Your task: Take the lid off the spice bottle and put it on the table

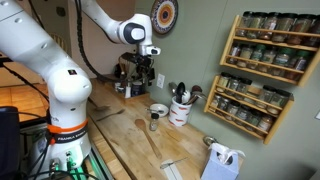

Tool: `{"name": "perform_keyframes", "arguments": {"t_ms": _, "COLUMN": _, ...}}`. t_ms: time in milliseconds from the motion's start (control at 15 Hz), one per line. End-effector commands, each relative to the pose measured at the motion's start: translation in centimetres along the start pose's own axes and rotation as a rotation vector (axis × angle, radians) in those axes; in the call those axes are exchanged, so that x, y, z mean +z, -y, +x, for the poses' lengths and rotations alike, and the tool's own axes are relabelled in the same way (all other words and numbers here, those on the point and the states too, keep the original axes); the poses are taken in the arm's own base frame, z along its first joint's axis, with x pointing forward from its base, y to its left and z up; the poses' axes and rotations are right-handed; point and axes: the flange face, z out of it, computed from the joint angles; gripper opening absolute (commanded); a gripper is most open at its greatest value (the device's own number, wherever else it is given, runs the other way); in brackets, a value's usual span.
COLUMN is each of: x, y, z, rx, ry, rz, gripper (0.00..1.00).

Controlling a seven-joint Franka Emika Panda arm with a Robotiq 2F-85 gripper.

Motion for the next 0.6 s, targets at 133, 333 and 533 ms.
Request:
{"name": "perform_keyframes", "arguments": {"t_ms": 133, "x": 5.7, "y": -2.1, "z": 1.9, "rx": 0.044, "ry": 0.038, "rz": 0.018, "gripper": 1.0}}
{"name": "perform_keyframes", "arguments": {"t_ms": 333, "x": 8.7, "y": -3.3, "z": 2.4, "rx": 0.073, "ry": 0.06, "rz": 0.021, "gripper": 1.0}}
{"name": "perform_keyframes", "arguments": {"t_ms": 533, "x": 11.2, "y": -4.7, "z": 2.5, "rx": 0.073, "ry": 0.074, "rz": -0.004, "gripper": 1.0}}
